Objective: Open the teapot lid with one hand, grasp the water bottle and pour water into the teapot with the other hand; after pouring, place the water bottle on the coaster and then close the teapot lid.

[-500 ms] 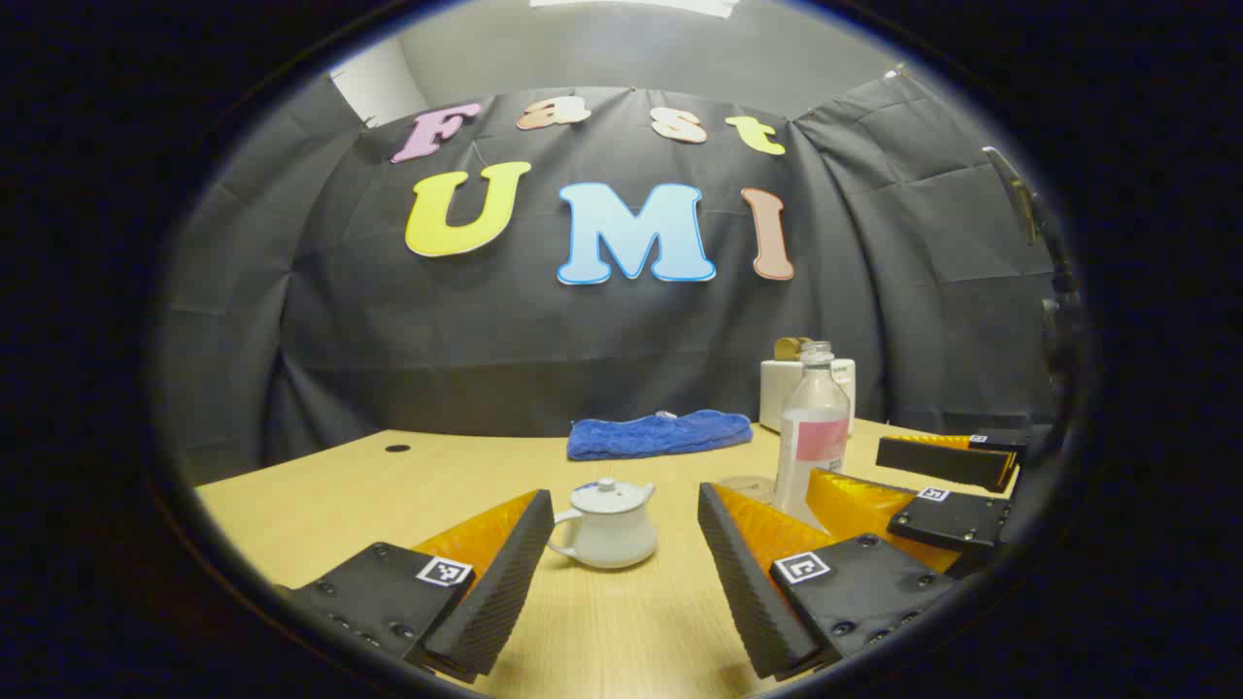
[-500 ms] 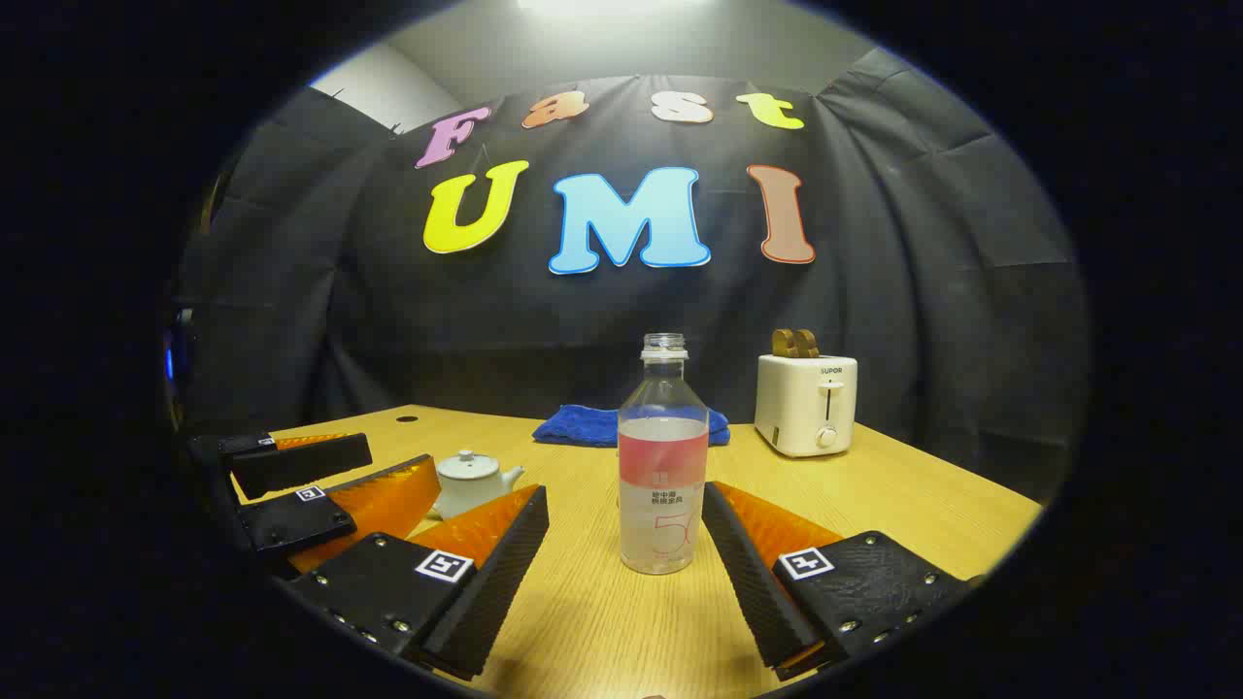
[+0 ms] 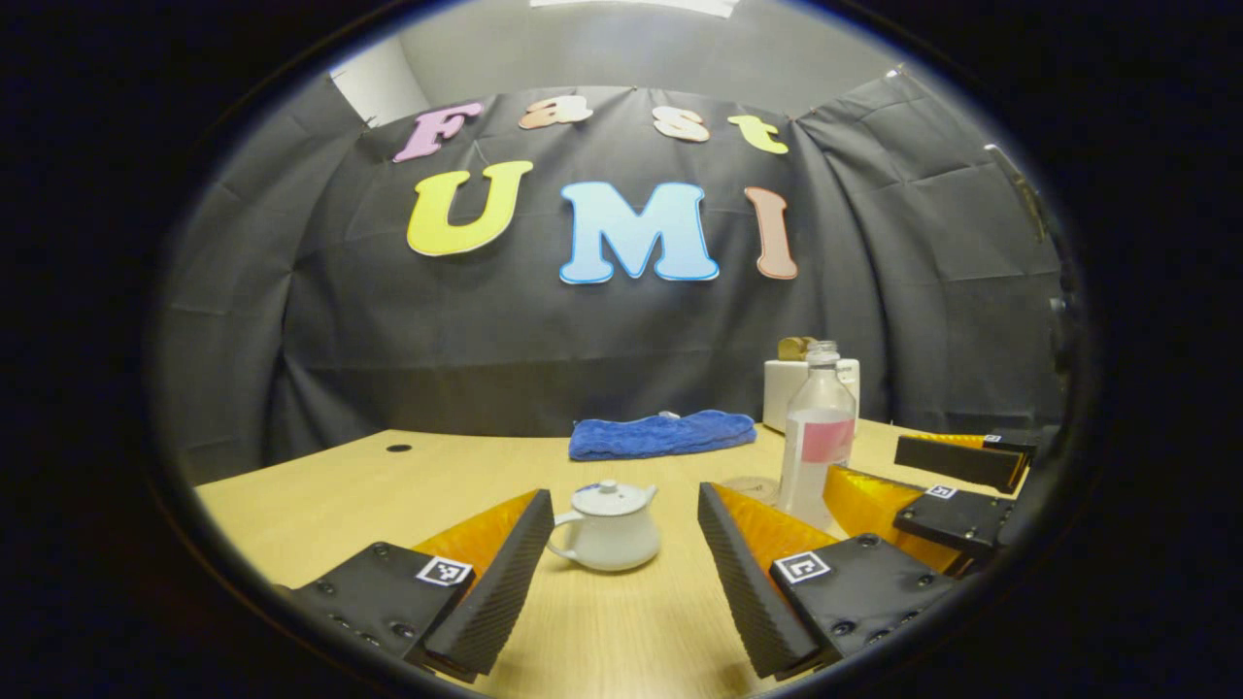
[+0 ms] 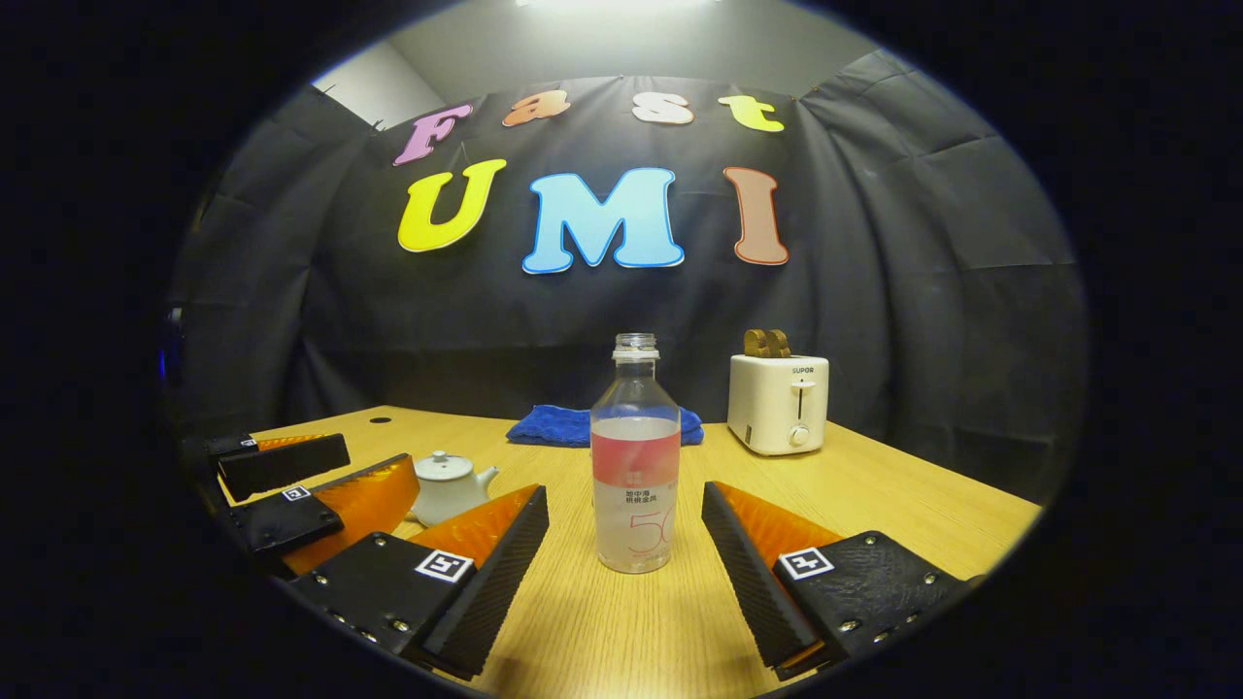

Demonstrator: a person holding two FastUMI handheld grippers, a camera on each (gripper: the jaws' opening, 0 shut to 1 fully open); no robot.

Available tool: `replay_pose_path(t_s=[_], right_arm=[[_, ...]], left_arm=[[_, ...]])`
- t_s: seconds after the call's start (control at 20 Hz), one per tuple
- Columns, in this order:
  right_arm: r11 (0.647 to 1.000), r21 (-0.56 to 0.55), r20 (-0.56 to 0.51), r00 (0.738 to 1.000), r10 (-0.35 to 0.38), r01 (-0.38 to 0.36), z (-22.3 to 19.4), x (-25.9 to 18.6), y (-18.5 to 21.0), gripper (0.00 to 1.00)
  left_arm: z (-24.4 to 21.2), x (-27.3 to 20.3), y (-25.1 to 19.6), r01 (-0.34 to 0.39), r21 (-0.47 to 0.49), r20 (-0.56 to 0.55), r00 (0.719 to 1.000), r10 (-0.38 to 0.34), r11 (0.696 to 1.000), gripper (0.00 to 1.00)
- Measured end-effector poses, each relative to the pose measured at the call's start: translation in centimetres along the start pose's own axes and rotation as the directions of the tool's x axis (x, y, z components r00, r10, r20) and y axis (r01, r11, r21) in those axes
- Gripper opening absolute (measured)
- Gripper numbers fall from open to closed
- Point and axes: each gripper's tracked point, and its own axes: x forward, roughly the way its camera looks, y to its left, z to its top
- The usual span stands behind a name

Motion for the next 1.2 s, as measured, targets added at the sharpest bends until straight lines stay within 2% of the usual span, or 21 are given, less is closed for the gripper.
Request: replay_pose_path(t_s=[0.45, 0.55, 1.2], right_arm=[[1.000, 0.003, -0.003, 1.000, -0.005, 0.005, -0.3, -0.3, -0.1, 0.99], [0.999, 0.004, -0.007, 0.999, -0.036, 0.036, 0.1, 0.8, -0.6, 0.98], [0.997, 0.010, -0.024, 0.997, -0.080, 0.080, 0.6, 5.4, -0.7, 0.98]], left_arm=[[0.6, 0.6, 0.7, 0.020, 0.001, 0.002, 1.000, -0.020, 1.000, 0.98], [0.3, 1.0, 0.8, 0.022, 0.002, -0.002, 1.000, -0.022, 1.000, 0.98], [0.2, 2.0, 0.7, 0.048, 0.004, -0.005, 0.999, -0.048, 0.999, 0.98]])
